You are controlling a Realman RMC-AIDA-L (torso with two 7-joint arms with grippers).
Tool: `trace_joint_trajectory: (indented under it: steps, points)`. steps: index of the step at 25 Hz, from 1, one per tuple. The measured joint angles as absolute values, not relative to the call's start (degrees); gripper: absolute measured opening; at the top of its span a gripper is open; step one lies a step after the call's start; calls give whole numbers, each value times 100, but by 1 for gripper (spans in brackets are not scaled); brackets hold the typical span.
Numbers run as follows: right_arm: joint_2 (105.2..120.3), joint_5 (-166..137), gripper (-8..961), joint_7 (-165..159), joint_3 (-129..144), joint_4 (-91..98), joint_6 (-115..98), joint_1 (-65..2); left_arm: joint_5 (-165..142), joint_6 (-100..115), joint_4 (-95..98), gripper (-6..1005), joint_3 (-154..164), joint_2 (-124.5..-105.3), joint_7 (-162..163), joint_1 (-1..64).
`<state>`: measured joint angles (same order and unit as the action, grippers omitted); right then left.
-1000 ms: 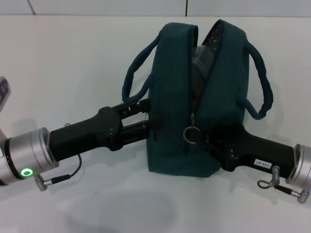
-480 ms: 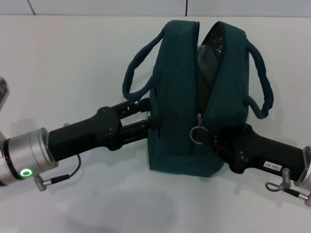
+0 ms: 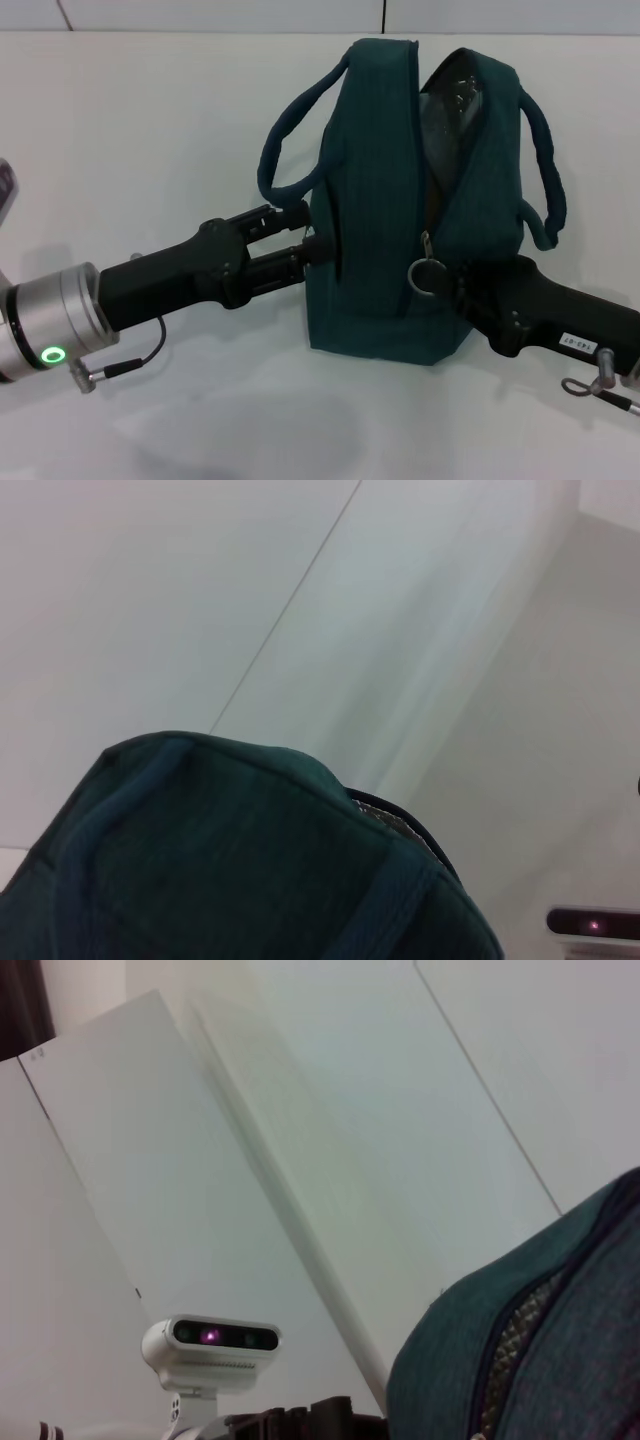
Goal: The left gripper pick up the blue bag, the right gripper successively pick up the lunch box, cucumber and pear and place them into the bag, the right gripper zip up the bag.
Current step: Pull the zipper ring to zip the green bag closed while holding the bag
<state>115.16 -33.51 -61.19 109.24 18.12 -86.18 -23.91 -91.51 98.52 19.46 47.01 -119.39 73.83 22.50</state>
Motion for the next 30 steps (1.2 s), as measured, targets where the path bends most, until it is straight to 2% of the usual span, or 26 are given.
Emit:
trace_joint_trajectory:
  steps: [6, 15, 30]
  points:
    - [11483, -3371, 22, -6090, 10894, 1783, -8769, -2357, -9149, 9852, 1933, 735, 4708, -11940, 7383, 2243]
    - [11303, -3371, 24, -6112, 10524, 1784, -9231, -2264, -9148, 9863, 1931, 736, 4720, -11944, 7413, 2241]
    - [11344, -3389, 28, -6274, 10399, 1785, -9262, -2468, -9136, 9871, 1942, 736, 4728, -11953, 7436, 2262]
